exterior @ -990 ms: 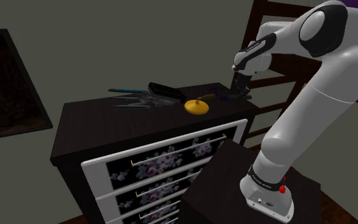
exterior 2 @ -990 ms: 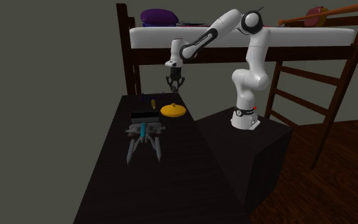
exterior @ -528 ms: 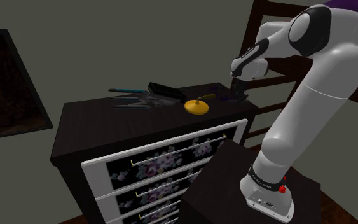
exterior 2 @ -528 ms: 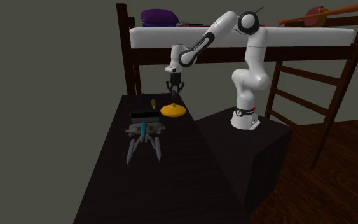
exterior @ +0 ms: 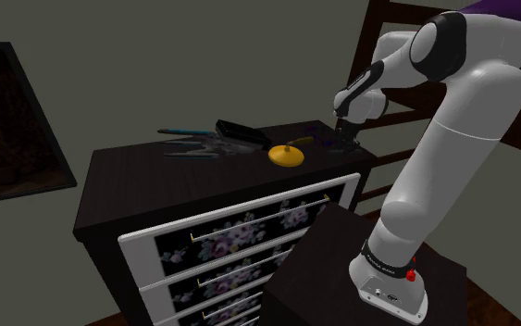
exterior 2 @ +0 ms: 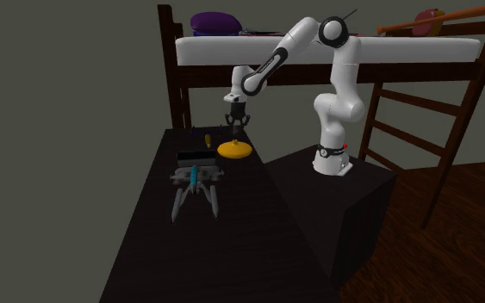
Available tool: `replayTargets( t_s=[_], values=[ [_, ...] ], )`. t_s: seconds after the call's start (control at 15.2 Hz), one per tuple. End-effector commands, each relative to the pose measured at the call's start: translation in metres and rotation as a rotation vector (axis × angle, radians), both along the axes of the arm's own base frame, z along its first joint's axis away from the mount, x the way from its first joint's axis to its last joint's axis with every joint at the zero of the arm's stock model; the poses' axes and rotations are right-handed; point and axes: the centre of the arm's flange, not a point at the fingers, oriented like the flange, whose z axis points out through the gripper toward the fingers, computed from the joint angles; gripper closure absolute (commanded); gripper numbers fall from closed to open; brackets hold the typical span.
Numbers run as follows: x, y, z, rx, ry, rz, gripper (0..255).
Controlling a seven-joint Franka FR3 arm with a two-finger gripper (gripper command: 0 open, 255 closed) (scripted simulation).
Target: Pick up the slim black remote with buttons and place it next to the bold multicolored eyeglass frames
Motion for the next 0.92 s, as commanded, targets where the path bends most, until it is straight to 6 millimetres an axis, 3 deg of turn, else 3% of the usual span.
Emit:
replayTargets(
  t_s=[0.0,0.13,0.2,0.53,0.79,0.86],
  values=[
    [0.000,0.000,0.000,0.001,0.000,-0.001,255],
    [0.000,0.000,0.000,0.001,0.000,-0.001,255],
    [0.000,0.000,0.000,0.001,0.000,-0.001,0],
    [0.000,0.000,-0.001,0.001,0.000,-0.001,0],
    [-0.004,0.002,0.049,0.001,0.000,-0.001,0],
    [-0.004,0.002,0.049,0.001,0.000,-0.001,0]
  ],
)
